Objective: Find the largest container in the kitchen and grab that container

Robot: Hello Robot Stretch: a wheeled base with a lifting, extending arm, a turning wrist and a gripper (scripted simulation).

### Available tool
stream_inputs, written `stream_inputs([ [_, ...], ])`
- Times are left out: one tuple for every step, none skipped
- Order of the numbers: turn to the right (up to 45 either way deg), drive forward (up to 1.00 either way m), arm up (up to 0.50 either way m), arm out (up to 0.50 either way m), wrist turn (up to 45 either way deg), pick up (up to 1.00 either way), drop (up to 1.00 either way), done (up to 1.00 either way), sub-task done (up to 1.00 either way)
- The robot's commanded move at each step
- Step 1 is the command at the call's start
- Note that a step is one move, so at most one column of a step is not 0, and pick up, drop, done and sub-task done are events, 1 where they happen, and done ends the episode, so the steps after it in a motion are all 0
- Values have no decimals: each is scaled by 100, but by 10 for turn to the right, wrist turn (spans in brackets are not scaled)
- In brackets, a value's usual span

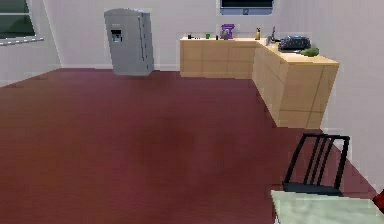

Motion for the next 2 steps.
stream_inputs([
  [0,0,0,0,450,0,0,0,0],
  [0,0,0,0,180,0,0,0,0],
])
